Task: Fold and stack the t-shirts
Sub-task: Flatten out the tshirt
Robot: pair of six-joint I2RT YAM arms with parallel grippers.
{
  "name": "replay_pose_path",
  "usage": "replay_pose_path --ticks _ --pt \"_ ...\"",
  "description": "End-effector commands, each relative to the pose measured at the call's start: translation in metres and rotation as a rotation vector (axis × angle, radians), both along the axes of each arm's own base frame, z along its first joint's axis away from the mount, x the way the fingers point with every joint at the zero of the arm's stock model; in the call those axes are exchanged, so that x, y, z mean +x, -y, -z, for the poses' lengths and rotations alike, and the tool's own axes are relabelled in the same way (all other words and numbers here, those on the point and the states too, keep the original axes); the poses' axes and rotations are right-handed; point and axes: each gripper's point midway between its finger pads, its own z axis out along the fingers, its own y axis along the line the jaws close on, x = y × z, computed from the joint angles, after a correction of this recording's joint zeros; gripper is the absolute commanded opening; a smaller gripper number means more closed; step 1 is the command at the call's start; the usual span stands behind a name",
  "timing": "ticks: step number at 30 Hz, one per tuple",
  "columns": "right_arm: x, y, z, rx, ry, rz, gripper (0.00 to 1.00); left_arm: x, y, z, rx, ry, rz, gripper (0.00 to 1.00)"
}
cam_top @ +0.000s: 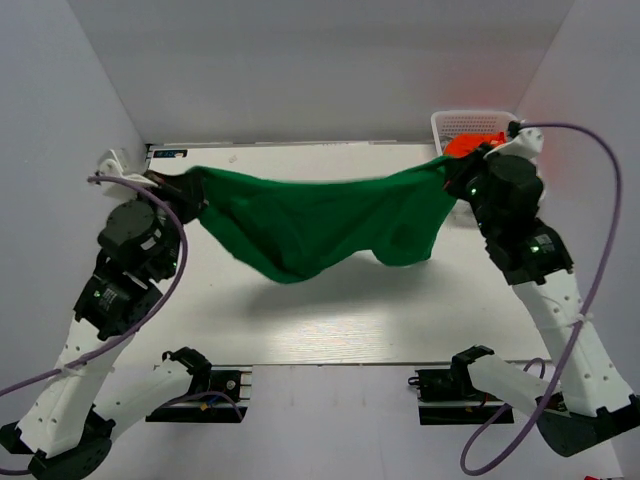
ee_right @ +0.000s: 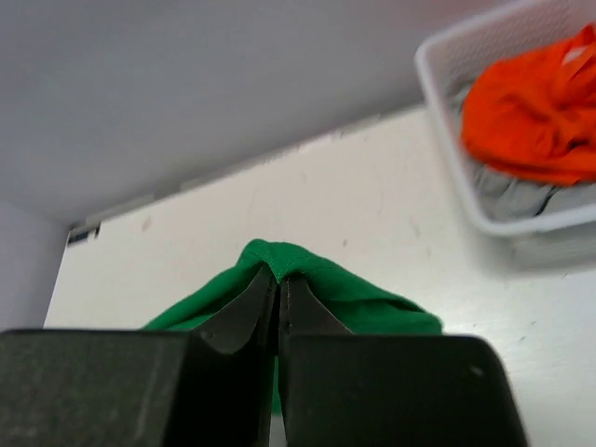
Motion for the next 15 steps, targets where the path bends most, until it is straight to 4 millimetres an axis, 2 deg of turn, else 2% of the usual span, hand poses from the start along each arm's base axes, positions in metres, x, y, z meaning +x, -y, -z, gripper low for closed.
replay_pose_path --ticks 1,3,4,5,6,7,8,11,12,13,14,15 --pt "-0.009 0.045 -0.057 -0.057 0.12 0.192 0.0 -0.013 -0.032 -0.061 0.036 0.127 -0.116 0.0" --pt "-0.02 0.055 -0.09 -0.052 0.187 0.22 0.0 -0.018 -0.043 -0.081 0.046 0.161 -0.154 0.0" --pt "-0.024 0.058 -0.098 -0.072 0.203 0.22 0.0 -0.025 -0.051 -0.1 0.057 0.193 -0.175 0.0" --pt "-0.032 0.061 -0.117 -0.054 0.242 0.22 0.0 -0.028 -0.053 -0.108 0.064 0.201 -0.178 0.0" --pt "-0.041 0.063 -0.125 -0.043 0.265 0.213 0.0 -0.035 -0.058 -0.126 0.053 0.235 -0.183 0.0" --pt "-0.047 0.066 -0.131 -0.05 0.279 0.212 0.0 -0.04 -0.061 -0.134 0.072 0.253 -0.181 0.0" --pt "-0.059 0.064 -0.147 -0.033 0.324 0.174 0.0 -0.049 -0.065 -0.15 0.058 0.29 -0.174 0.0" --pt "-0.081 0.065 -0.165 -0.023 0.388 0.131 0.0 -0.063 -0.063 -0.171 0.055 0.353 -0.12 0.0" --pt "-0.099 0.07 -0.182 -0.009 0.444 0.119 0.0 -0.071 -0.064 -0.181 0.055 0.38 -0.1 0.0" --pt "-0.104 0.067 -0.187 -0.006 0.458 0.095 0.0 -0.075 -0.059 -0.188 0.055 0.405 -0.06 0.0" --pt "-0.12 0.074 -0.205 0.0 0.508 0.098 0.0 -0.085 -0.064 -0.196 0.047 0.434 -0.056 0.0" --pt "-0.125 0.074 -0.208 0.001 0.515 0.086 0.0 -0.094 -0.066 -0.205 0.048 0.46 -0.045 0.0"
